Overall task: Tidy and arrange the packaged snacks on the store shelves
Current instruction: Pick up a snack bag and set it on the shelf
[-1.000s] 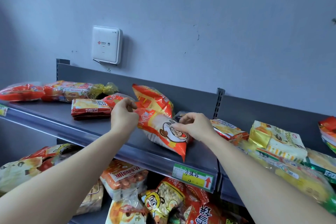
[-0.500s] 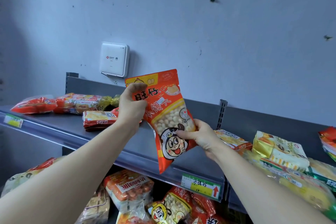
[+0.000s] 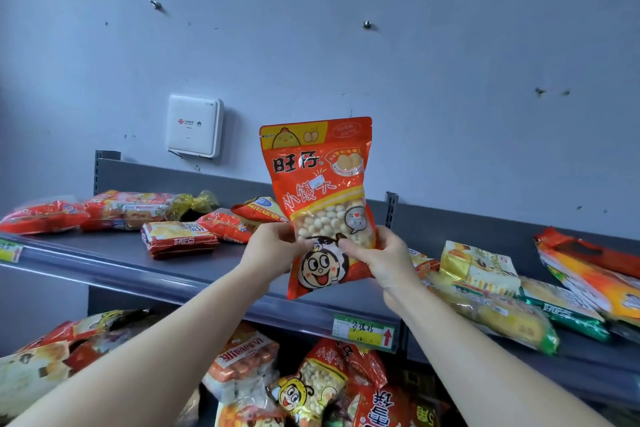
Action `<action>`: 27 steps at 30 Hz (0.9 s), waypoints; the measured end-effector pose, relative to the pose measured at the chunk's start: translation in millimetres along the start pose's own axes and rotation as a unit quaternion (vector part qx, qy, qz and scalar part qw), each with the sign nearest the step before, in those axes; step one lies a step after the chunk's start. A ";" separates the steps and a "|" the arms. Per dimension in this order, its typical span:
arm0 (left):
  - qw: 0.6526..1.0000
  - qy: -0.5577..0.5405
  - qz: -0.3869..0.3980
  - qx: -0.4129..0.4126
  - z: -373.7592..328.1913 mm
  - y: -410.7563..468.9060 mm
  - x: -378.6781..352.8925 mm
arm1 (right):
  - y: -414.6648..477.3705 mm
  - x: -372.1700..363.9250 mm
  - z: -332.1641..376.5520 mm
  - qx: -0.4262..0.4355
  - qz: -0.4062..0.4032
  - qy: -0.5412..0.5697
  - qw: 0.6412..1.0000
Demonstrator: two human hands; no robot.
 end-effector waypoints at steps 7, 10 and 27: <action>0.999 -0.033 0.004 -0.005 -2.3 -23.3 -11.9 | -37.9 31.5 5.2 -0.049 0.034 0.106 0.993; 0.998 -0.052 0.042 -0.002 -5.0 -32.7 -28.8 | -57.7 51.4 2.6 -0.071 0.013 0.113 0.991; 0.977 -0.114 0.177 0.009 -28.2 -104.3 -239.3 | -171.7 264.3 -14.6 -0.117 -0.129 -0.118 0.978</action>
Point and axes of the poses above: each hand's wrist, its own y-axis towards the middle knuckle, its own x-axis out of the back of the hand, z = x × y, the point moved 5 cm from there along y, towards the middle knuckle, and after that the axes turned 14 degrees about -y, right-handed, at the moved point
